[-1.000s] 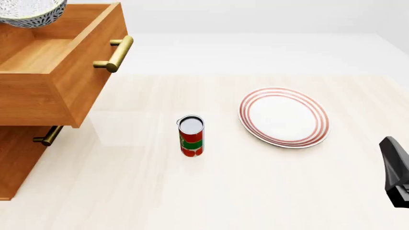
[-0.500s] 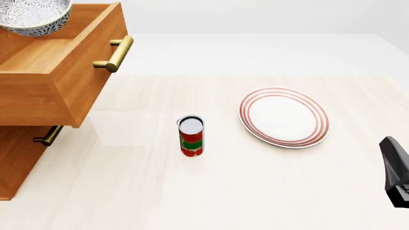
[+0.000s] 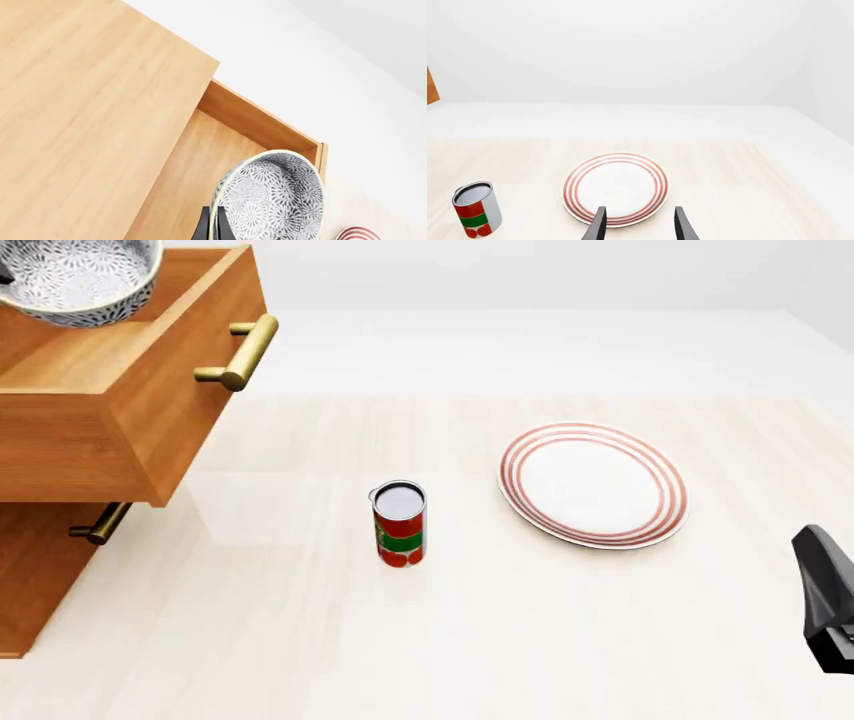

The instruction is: Put the bowl in the top drawer of the cabinet.

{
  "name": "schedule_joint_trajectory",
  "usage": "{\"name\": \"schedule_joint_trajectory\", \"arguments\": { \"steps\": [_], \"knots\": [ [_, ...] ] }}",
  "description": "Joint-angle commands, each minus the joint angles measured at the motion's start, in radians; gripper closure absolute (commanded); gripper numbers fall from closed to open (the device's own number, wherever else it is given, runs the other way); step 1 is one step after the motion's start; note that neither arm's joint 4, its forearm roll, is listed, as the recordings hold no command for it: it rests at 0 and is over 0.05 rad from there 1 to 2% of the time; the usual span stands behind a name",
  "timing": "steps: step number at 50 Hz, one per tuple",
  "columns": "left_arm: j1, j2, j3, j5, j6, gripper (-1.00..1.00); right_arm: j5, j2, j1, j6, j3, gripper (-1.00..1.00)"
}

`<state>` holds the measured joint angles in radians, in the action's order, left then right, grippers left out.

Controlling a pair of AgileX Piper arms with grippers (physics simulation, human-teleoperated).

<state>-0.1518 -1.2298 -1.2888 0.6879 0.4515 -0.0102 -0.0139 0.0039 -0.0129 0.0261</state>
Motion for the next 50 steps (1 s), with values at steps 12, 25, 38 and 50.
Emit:
{"name": "schedule_joint_trajectory", "arguments": {
  "steps": [12,25,38,50],
  "knots": [
    [-0.001,-0.02,0.016,-0.032,0.002,1.0,0.002,-0.003,0.0,0.0,0.0,-1.0],
    [0.001,-0.026,0.019,-0.033,0.002,1.0,-0.003,0.004,0.0,0.0,-0.001,-1.0],
    [-0.007,-0.036,0.02,-0.039,0.002,1.0,0.002,-0.002,0.0,0.0,0.0,-1.0],
    [-0.008,-0.053,0.031,-0.056,0.003,1.0,0.002,-0.002,0.0,0.0,0.0,-1.0]
  ]
}}
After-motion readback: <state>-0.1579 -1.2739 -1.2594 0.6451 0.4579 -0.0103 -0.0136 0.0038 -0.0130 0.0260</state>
